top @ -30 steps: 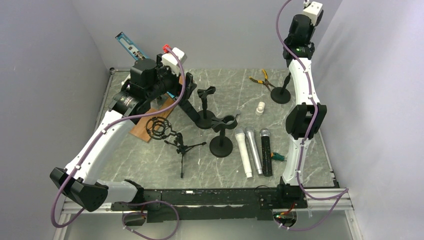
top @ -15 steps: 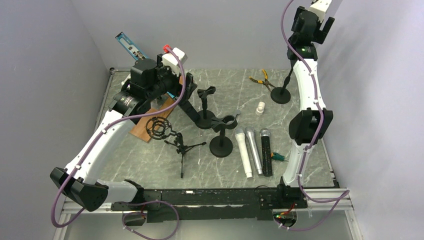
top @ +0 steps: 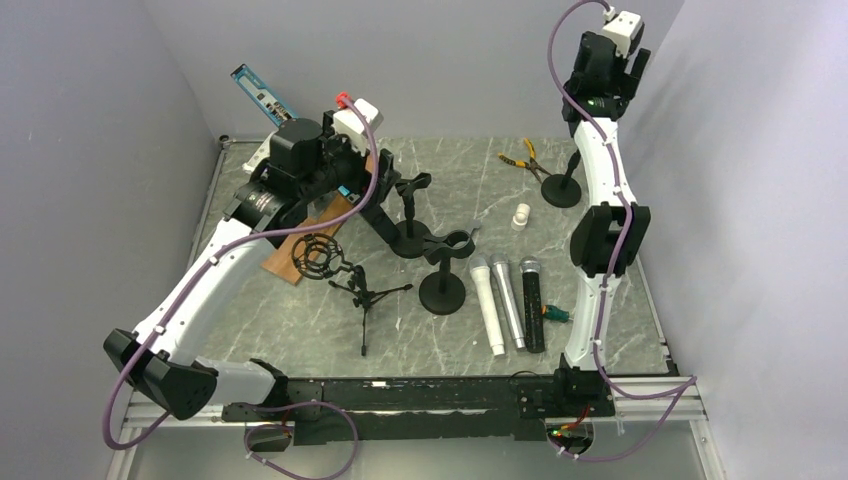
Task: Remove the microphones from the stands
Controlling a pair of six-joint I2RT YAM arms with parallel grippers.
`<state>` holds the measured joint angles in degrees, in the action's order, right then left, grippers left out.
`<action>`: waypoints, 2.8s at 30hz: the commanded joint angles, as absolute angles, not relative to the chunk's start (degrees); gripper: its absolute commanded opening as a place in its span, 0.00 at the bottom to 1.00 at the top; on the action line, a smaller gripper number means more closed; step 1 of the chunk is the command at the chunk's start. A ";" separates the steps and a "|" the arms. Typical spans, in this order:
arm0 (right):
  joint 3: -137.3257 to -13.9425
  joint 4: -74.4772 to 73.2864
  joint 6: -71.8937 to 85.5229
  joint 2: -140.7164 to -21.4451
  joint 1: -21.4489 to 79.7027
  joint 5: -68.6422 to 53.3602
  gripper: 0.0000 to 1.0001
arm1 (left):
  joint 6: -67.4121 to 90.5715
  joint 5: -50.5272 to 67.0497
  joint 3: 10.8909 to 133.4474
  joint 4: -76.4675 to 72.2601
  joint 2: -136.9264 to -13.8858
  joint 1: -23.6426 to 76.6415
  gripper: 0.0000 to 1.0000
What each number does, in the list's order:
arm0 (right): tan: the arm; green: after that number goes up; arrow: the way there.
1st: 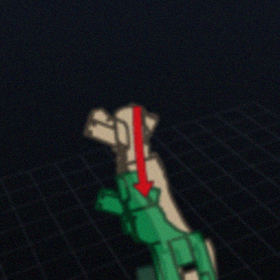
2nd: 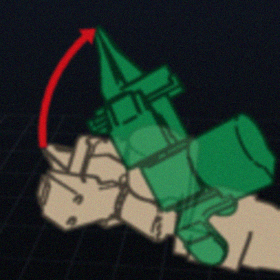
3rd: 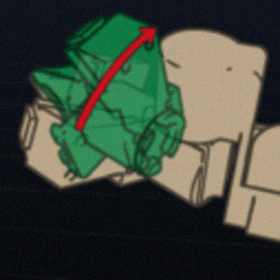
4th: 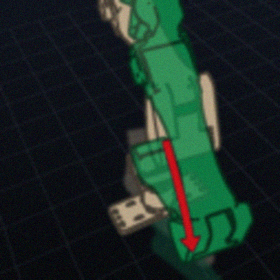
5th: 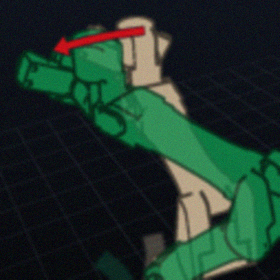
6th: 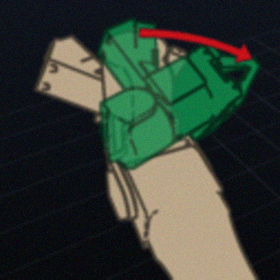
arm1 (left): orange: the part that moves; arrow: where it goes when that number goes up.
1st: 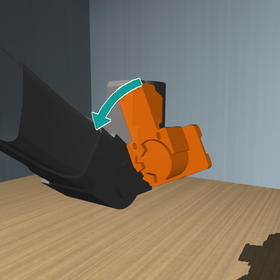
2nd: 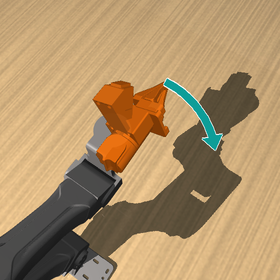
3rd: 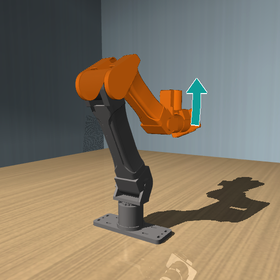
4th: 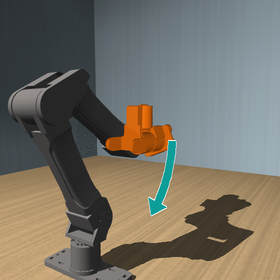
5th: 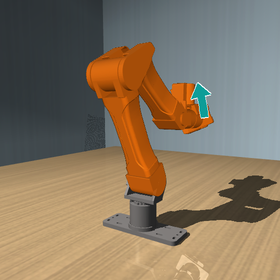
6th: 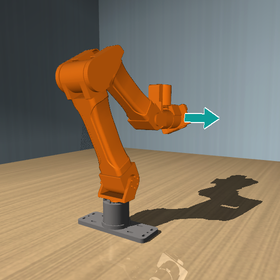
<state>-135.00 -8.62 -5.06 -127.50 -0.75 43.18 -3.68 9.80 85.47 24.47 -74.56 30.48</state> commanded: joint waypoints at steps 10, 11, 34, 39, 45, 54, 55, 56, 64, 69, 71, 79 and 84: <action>-140.39 -3.72 -7.06 -130.96 -2.95 41.85 0.59 | -4.28 10.55 85.43 22.73 -75.21 30.92 0.99; -141.23 -3.82 -7.47 -131.41 -2.98 41.66 0.55 | -4.30 10.46 85.36 22.76 -75.12 30.87 0.99; -140.57 6.73 -14.53 -121.12 -0.64 34.45 0.00 | -4.24 10.55 85.60 23.06 -75.37 31.29 0.99; -142.22 6.79 -15.45 -119.24 1.30 33.40 0.00 | -4.22 10.70 85.61 22.98 -75.15 31.34 0.99; -124.67 7.97 -14.02 -105.14 9.34 36.77 0.00 | -4.30 10.40 85.75 23.19 -74.94 31.40 1.00; -93.62 -0.33 0.14 -81.57 22.33 40.41 0.00 | -4.53 10.07 85.44 23.01 -74.63 32.56 0.99; -90.65 -4.29 4.09 -79.52 22.49 38.19 0.00 | -4.53 10.04 85.43 22.96 -74.60 32.69 0.99; -88.36 -7.60 7.31 -77.73 22.42 36.14 0.00 | -4.50 10.02 85.36 22.88 -74.58 32.85 0.99; -75.12 -30.37 19.40 -68.58 22.41 17.21 0.00 | -5.05 8.98 85.25 23.01 -75.23 34.79 0.99; -67.29 -38.58 24.61 -66.75 22.32 4.36 0.00 | -6.04 7.20 85.09 23.23 -75.35 35.85 0.99; -63.88 -39.37 25.81 -66.62 22.32 -3.82 0.00 | -6.53 6.28 84.99 23.28 -75.37 36.32 0.99; -52.79 -37.97 25.81 -69.17 22.40 -19.85 0.00 | -8.09 4.36 84.82 23.60 -75.54 38.83 0.99; -48.44 -31.60 27.76 -71.89 22.52 -23.85 0.03 | -9.03 2.82 84.51 23.60 -75.59 40.00 0.99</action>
